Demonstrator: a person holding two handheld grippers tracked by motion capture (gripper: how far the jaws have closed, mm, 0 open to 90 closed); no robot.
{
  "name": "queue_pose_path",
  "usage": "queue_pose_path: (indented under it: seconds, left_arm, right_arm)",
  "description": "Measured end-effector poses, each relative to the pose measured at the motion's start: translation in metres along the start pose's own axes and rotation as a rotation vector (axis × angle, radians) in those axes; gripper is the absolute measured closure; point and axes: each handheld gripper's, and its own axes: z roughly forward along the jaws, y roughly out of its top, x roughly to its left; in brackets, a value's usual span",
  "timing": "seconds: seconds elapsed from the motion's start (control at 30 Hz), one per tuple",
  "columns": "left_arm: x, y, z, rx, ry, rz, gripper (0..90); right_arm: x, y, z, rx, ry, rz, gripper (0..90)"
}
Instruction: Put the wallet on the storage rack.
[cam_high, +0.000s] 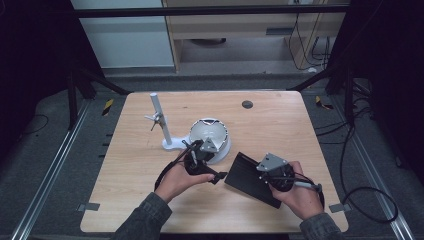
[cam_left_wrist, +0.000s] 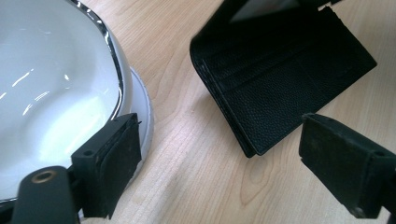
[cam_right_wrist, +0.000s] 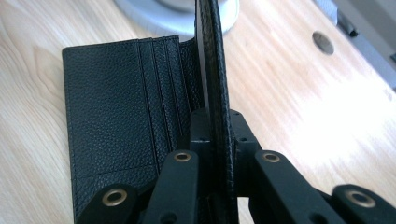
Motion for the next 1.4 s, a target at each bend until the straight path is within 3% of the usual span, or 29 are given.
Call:
queue_pose_path:
  seconds: [0.3, 0.53, 1.27, 1.4]
  left_arm:
    - [-0.006, 0.000, 0.000, -0.005, -0.013, 0.009, 12.1]
    - [-0.007, 0.003, -0.003, -0.024, -0.018, 0.016, 12.3]
    - [-0.007, 0.012, -0.018, -0.060, -0.042, 0.028, 12.2]
    - [-0.004, 0.015, -0.018, -0.047, -0.043, 0.030, 12.2]
  right_arm:
    - [-0.009, 0.001, -0.016, -0.107, 0.006, 0.039, 83.8]
    - [-0.011, 0.003, -0.022, -0.143, 0.009, 0.053, 83.8]
    - [-0.010, 0.016, -0.040, -0.276, 0.025, 0.027, 83.8]
    - [-0.010, 0.019, -0.045, -0.300, 0.026, 0.025, 83.8]
